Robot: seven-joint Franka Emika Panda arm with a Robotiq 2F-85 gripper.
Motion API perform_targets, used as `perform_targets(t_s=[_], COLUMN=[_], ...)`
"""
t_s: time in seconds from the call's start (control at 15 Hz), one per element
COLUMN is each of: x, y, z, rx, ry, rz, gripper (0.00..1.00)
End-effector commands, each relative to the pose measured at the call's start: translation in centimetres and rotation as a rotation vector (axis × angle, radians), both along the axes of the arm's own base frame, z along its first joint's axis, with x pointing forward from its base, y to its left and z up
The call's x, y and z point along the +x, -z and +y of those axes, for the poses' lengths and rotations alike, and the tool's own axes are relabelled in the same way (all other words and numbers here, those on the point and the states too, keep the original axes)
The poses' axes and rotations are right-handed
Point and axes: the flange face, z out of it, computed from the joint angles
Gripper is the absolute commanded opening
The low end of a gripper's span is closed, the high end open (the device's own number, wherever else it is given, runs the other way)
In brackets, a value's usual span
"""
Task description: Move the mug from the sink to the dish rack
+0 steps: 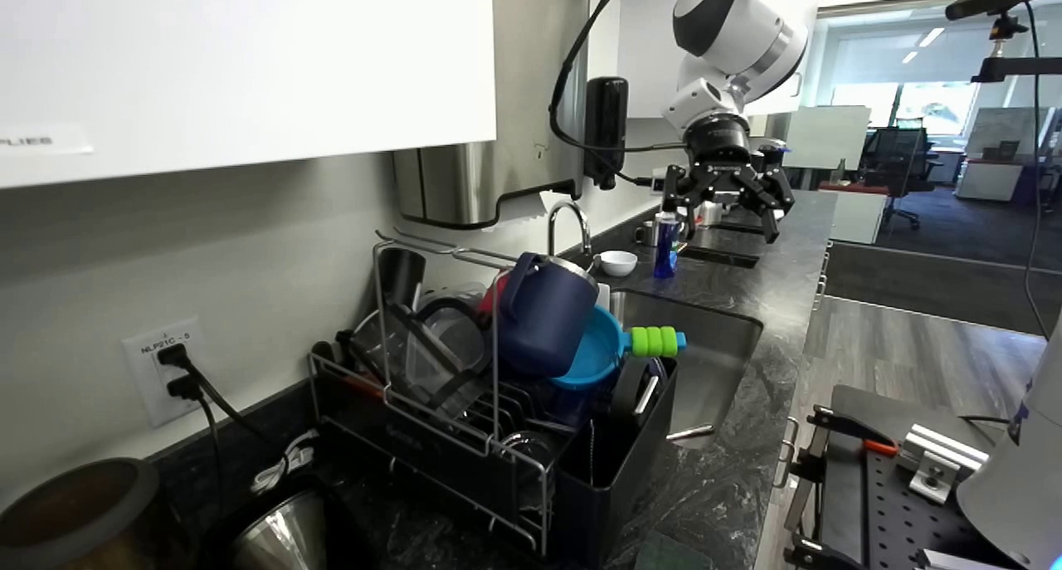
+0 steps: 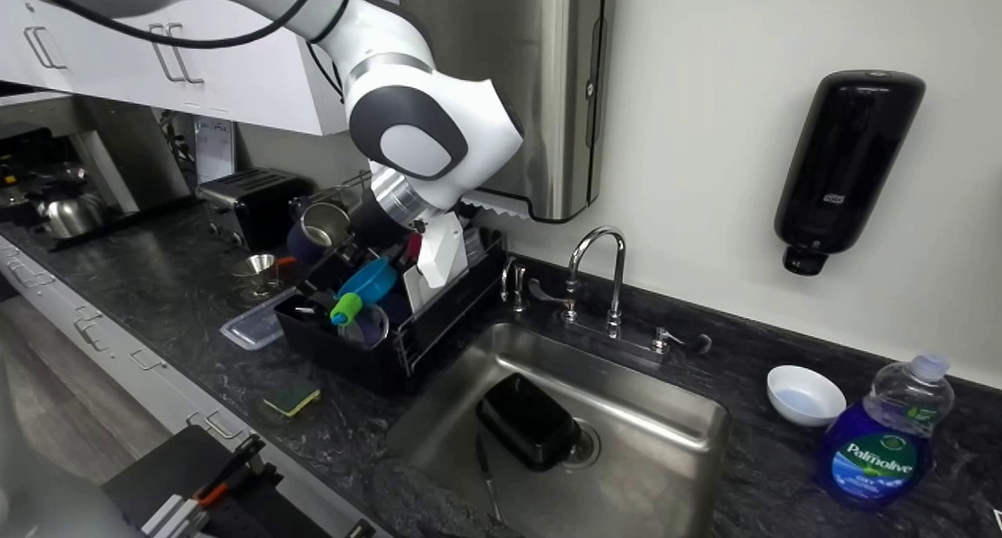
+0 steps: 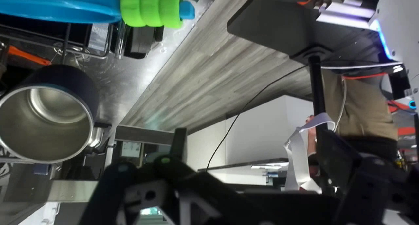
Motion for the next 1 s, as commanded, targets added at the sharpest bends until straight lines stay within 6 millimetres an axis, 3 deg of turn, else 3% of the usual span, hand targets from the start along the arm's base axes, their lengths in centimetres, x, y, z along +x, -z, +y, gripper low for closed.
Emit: perform_targets(t_s=[0.0, 0.33, 0.67, 0.93], x=[-0.4, -0.6, -0.3, 0.3], y=[-0.7, 0.1, 2.7, 4.6], z=[0.9, 0.6, -3.7, -5.7], rx=[-0.133, -0.322, -0.531, -0.671], ry=[-0.066, -0.122, 0.01, 0.204], rz=[-0.121, -0.288, -0.446, -0.534], gripper=[1.0, 1.0, 1.0, 1.0])
